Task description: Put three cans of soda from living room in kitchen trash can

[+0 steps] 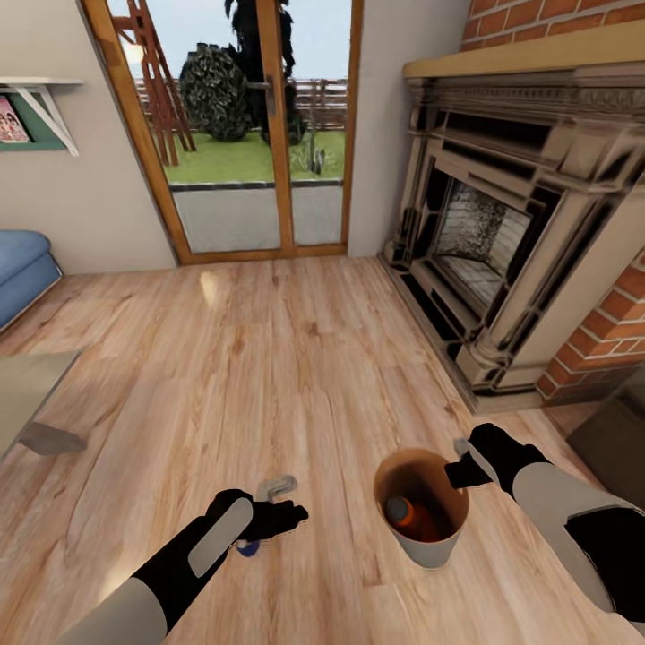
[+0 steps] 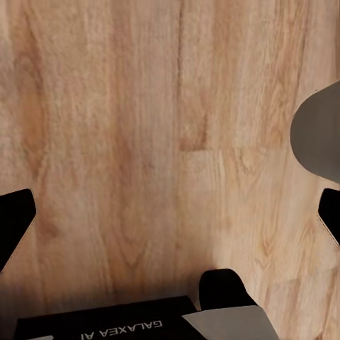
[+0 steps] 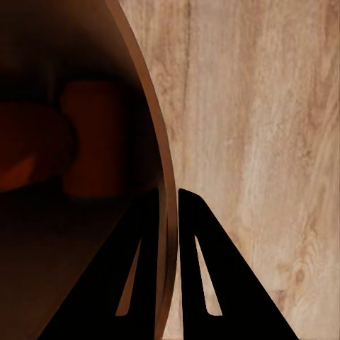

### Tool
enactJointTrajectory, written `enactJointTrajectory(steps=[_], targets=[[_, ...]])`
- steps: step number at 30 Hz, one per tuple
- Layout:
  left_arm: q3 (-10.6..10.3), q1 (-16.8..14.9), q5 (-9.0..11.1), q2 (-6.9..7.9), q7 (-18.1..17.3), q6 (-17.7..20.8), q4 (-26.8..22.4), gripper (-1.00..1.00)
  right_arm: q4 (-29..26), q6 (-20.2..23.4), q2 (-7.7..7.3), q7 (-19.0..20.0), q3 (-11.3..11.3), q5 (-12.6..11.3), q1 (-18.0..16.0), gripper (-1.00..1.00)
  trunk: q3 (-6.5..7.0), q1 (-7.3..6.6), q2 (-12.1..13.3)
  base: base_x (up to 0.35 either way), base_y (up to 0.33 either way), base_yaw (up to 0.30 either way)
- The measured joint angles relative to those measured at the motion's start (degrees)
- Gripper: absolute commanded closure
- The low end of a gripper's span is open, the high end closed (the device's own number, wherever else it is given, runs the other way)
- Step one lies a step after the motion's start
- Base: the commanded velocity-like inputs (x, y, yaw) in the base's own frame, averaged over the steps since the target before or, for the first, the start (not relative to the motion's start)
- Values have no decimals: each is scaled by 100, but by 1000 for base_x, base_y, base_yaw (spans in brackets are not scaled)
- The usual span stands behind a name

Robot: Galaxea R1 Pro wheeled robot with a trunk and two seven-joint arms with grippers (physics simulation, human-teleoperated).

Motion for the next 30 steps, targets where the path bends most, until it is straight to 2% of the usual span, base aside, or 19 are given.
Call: enactJointTrajectory(steps=[23,26,30], targets=[[12,0,-1,5,4,5,2,-100,3,1,-12,12,6,25,0,100,0,0,0,332,1,0],[14,0,0,11,2,5,4,-100,3,-5,-11,9,23,64,0,100,0,0,0,248,71,0],[14,0,0,5,2,5,2,-100,2,3,-5,22,-8,-13,0,100,0,0,0,103,38,0]])
